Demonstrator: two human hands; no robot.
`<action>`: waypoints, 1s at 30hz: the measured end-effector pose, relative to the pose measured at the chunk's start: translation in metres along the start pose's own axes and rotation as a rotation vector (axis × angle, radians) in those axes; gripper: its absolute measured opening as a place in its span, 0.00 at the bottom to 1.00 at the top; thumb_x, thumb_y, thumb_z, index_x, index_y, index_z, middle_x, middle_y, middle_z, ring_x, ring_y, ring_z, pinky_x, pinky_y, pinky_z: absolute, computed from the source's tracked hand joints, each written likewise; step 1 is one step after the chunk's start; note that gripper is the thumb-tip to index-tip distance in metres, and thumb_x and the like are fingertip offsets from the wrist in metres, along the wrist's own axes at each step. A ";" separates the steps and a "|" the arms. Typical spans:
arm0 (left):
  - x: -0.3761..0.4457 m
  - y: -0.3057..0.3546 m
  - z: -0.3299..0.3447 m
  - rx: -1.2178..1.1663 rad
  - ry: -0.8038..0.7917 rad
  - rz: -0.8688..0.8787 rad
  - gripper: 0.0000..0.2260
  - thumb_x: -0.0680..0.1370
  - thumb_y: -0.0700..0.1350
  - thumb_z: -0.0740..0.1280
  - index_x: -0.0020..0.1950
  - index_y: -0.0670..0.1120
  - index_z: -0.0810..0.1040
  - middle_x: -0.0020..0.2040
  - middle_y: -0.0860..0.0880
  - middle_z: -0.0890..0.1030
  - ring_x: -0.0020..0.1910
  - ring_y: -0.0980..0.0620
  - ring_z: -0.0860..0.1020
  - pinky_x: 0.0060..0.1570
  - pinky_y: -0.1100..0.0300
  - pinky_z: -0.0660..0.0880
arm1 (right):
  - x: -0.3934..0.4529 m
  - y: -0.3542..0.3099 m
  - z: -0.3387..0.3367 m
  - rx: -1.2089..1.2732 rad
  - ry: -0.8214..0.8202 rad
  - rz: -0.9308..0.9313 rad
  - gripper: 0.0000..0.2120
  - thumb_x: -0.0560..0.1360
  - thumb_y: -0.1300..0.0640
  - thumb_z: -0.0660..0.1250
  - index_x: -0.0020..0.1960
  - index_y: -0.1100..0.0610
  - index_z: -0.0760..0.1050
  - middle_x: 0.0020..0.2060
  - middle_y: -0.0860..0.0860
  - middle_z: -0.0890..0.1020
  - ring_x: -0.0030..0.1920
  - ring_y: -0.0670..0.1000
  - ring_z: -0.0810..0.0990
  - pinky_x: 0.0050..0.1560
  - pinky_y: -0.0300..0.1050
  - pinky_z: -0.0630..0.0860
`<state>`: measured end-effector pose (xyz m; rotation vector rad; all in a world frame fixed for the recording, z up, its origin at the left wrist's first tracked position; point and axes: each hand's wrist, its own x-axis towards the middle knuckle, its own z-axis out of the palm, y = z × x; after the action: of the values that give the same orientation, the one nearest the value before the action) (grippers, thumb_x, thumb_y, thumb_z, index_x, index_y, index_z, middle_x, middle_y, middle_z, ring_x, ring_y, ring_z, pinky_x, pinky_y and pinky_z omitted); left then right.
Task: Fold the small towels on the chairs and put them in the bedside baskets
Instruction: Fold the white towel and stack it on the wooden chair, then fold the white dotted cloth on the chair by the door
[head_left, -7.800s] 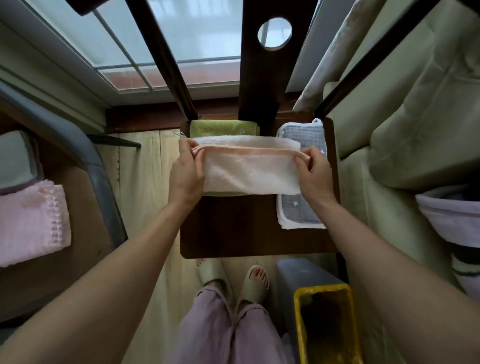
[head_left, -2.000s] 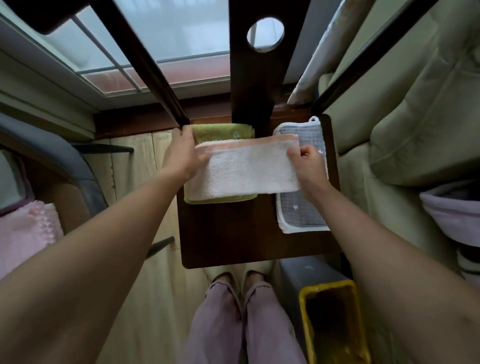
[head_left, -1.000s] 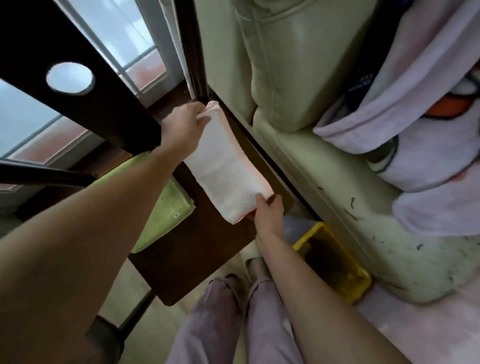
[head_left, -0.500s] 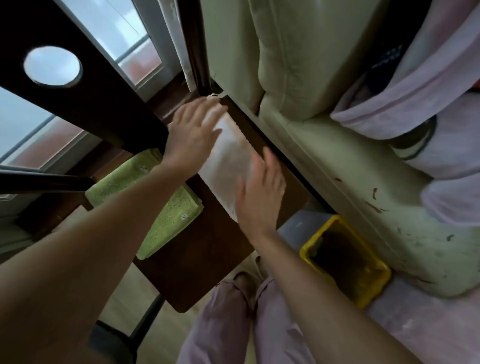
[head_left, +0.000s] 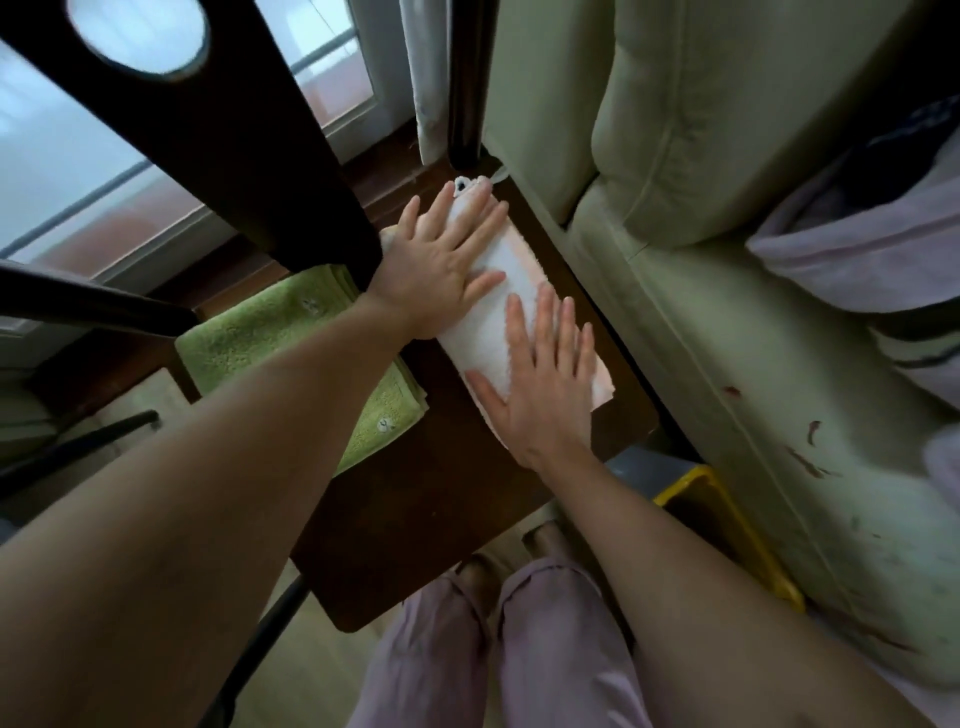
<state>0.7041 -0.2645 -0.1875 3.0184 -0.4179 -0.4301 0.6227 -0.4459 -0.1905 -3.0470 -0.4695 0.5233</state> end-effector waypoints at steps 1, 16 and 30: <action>-0.002 0.001 -0.007 0.028 -0.049 -0.023 0.31 0.79 0.65 0.39 0.79 0.52 0.42 0.80 0.49 0.43 0.78 0.43 0.45 0.75 0.43 0.48 | 0.000 0.003 -0.005 0.002 -0.037 -0.022 0.40 0.78 0.30 0.43 0.79 0.53 0.37 0.78 0.59 0.40 0.78 0.59 0.40 0.77 0.59 0.44; -0.265 0.043 -0.231 -0.460 -0.038 -0.904 0.13 0.81 0.53 0.59 0.59 0.49 0.77 0.54 0.48 0.82 0.50 0.47 0.80 0.47 0.51 0.78 | -0.062 -0.061 -0.271 -0.064 -0.450 -0.584 0.12 0.81 0.53 0.57 0.58 0.59 0.73 0.54 0.57 0.79 0.53 0.60 0.78 0.44 0.48 0.70; -0.647 0.218 -0.281 -0.781 0.388 -1.794 0.15 0.83 0.49 0.56 0.62 0.44 0.78 0.59 0.44 0.79 0.57 0.43 0.77 0.51 0.56 0.72 | -0.344 -0.314 -0.320 -0.481 -0.341 -1.609 0.16 0.82 0.52 0.57 0.65 0.58 0.73 0.60 0.55 0.78 0.60 0.58 0.77 0.56 0.51 0.74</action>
<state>0.1293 -0.2893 0.2756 1.7545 1.9490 0.0424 0.3274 -0.2360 0.2437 -1.7124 -2.7874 0.7388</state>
